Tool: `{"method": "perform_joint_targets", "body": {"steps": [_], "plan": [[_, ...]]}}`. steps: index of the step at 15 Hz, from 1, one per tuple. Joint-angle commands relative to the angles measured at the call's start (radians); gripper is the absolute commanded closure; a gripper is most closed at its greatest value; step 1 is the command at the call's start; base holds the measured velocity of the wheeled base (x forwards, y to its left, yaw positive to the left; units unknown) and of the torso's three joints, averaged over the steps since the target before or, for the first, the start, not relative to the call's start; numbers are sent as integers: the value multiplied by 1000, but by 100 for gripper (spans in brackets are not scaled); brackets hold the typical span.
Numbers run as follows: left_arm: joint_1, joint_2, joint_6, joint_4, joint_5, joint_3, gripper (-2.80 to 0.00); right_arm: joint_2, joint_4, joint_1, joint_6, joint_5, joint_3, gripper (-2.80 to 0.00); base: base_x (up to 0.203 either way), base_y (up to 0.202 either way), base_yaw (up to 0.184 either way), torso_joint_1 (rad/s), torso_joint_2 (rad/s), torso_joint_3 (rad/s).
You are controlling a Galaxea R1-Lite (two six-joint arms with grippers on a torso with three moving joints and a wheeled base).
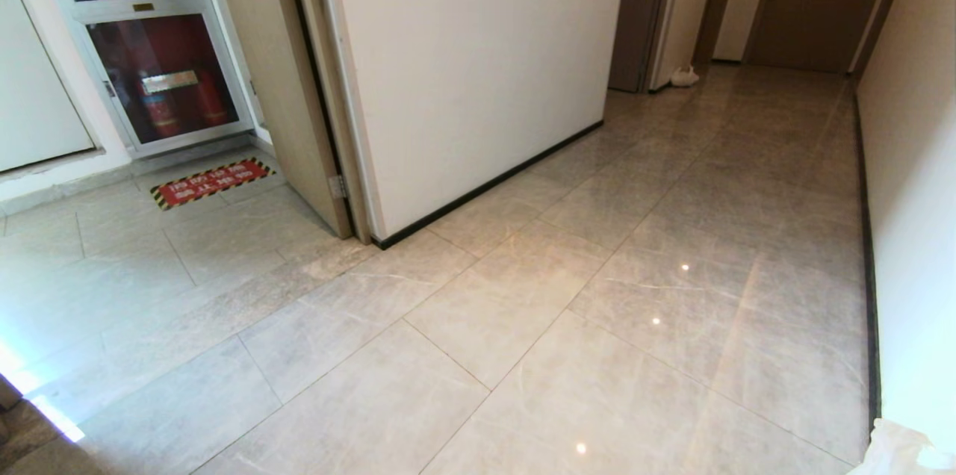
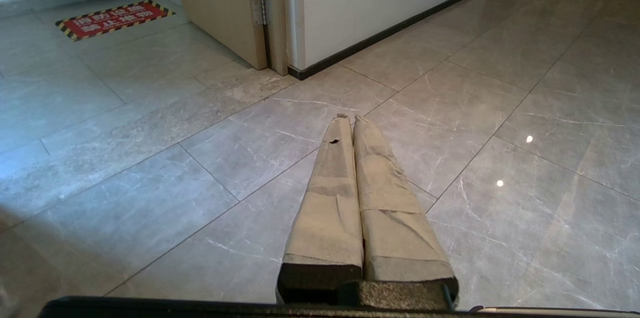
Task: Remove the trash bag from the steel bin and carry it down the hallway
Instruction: Put the trash bag at the door
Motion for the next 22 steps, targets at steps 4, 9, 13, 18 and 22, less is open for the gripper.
{"method": "perform_joint_targets", "body": {"steps": [4,9,13,18,22], "plan": [[0,2,-3,0,1,0,0,1,0,0,1,0,0,0,0,0,0,0,0,0],[0,1,-5,0,1,0,0,1,0,0,1,0,0,0,0,0,0,1,0,-43],[0,0,-5,0,1,0,0,1,0,0,3,0,0,0,0,0,0,3,2,-188],[0,0,-5,0,1,0,0,1,0,0,1,0,0,0,0,0,0,2,4,-200],[0,0,-5,0,1,0,0,1,-2,0,-2,2,0,0,0,0,0,3,5,-193]]}}
